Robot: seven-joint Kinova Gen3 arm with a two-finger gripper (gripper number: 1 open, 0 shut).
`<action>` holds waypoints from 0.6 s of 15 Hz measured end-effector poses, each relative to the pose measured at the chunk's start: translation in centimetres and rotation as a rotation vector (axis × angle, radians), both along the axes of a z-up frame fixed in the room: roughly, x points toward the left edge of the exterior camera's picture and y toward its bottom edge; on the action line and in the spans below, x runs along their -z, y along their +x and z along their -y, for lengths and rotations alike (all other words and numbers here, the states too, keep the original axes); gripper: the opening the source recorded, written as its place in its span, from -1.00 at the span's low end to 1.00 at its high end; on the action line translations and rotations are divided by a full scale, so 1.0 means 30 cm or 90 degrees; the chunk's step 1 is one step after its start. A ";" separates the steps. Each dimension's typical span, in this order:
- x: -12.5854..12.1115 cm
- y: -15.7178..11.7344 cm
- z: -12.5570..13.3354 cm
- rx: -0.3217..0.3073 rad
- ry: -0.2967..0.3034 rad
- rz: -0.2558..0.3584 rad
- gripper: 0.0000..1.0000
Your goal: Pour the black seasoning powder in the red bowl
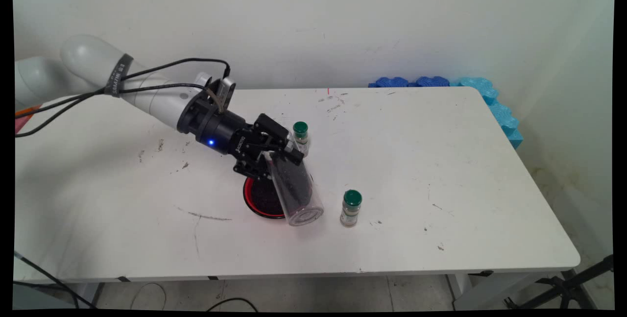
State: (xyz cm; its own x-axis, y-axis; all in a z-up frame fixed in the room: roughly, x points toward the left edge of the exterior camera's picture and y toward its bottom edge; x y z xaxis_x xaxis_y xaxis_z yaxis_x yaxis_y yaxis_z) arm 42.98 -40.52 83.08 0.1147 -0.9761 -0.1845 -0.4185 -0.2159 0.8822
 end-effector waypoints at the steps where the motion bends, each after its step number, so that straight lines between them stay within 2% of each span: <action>1: -0.007 0.002 0.004 0.012 -0.026 0.004 -1.00; 5: -0.046 0.012 0.013 0.056 -0.130 0.016 -1.00; 9: -0.088 0.019 0.017 0.088 -0.211 0.026 -1.00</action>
State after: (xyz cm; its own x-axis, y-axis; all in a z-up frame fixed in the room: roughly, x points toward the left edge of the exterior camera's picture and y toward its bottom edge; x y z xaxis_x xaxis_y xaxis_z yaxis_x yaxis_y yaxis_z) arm 43.56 -41.03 85.72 -0.0223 -0.9890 0.1461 -0.4603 0.1399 0.8767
